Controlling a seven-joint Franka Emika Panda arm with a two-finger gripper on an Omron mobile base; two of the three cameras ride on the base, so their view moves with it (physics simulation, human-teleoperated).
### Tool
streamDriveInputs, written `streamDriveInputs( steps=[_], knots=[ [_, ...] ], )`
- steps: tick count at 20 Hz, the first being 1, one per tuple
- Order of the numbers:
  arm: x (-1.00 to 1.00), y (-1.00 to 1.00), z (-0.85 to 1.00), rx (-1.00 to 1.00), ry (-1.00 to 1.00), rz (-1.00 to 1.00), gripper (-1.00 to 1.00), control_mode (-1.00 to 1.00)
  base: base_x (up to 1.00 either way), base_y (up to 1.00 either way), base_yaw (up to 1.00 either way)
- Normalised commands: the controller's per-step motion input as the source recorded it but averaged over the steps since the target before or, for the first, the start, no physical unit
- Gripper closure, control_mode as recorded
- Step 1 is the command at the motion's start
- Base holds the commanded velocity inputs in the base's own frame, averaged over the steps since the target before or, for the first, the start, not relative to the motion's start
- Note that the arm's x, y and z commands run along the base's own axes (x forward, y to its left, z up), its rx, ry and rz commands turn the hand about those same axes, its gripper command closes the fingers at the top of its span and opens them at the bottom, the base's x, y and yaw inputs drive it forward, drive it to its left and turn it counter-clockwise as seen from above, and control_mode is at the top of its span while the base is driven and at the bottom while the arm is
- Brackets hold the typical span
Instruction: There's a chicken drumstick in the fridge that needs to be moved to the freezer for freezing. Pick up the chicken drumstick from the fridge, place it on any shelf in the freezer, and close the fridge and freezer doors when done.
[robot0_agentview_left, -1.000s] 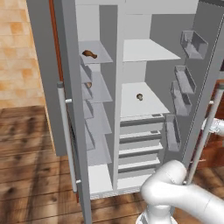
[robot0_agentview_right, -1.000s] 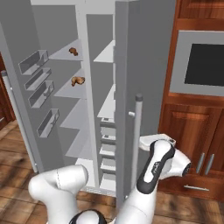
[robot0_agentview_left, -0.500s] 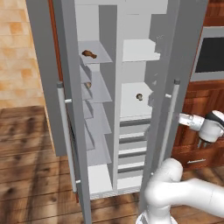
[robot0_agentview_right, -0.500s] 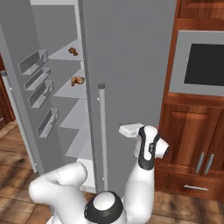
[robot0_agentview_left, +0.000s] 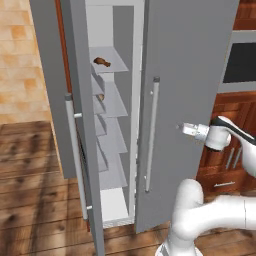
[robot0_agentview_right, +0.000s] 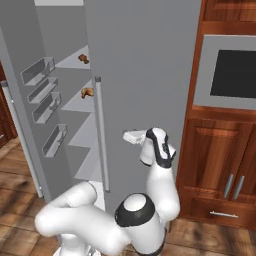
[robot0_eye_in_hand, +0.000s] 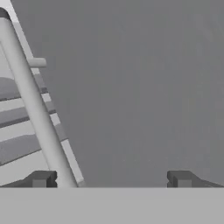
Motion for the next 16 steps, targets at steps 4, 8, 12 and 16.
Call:
streamDriveInputs(
  steps=[4,8,12,16],
  knots=[
    [0.72,0.21,0.00,0.00,0.00,0.00,-1.00,-1.00,0.00,0.00,0.00],
    [0.78,0.00,0.01,0.00,0.00,0.00,-1.00,-1.00,0.00,0.00,0.00],
    [0.58,0.00,0.01,0.00,0.00,0.00,-1.00,-1.00,0.00,0.00,0.00],
    [0.24,0.00,0.06,0.00,0.00,-0.02,-1.00,-1.00,0.00,0.00,0.00]
  ],
)
